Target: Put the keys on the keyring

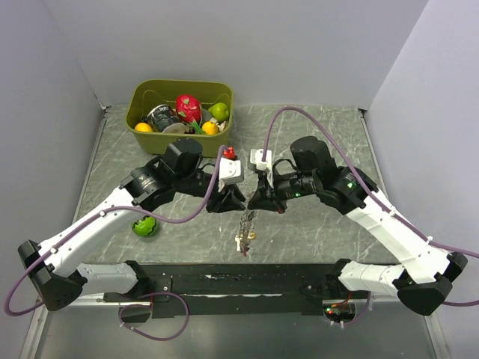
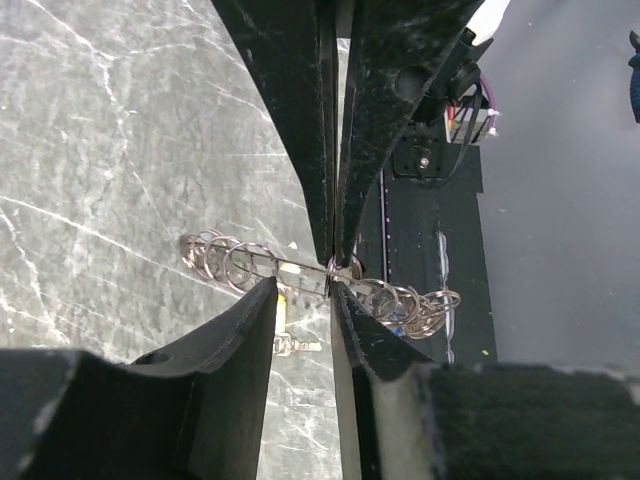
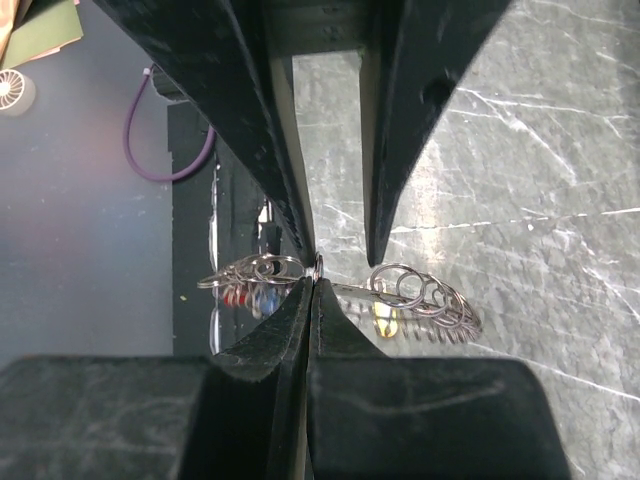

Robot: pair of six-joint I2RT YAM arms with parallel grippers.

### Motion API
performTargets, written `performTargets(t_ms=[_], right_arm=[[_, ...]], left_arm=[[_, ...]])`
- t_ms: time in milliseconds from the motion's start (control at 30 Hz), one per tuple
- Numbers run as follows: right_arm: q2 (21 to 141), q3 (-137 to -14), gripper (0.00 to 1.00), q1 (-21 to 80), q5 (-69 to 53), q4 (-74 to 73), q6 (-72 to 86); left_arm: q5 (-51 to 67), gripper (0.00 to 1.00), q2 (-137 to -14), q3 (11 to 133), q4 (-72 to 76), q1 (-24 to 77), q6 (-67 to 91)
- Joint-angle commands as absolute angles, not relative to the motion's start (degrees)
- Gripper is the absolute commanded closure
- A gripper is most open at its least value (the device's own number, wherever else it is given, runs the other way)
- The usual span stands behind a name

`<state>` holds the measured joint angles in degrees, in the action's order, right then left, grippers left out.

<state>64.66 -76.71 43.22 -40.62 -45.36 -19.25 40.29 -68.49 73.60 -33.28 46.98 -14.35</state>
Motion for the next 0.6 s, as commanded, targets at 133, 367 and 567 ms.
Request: performTargets(t_ms=[133,367,567], right_arm=[[62.6,-77.2,1.00,43.0,-42.0,-40.4,-18.2],[63.0,-77.1,1.00,43.0,-41.3,-40.1,-17.5],[58.6,-72.3,0.62,42.9,-35.1,-30.4,-10.7]], left_arm=[[43.5,0.78,-68.6,74.4,-30.1,47.4,-14.7],[44.6,0.99,-67.9,74.1,-28.5,47.5,-13.7],[42.0,0.99,-61.6,66.1,-15.1,47.5,-7.4]])
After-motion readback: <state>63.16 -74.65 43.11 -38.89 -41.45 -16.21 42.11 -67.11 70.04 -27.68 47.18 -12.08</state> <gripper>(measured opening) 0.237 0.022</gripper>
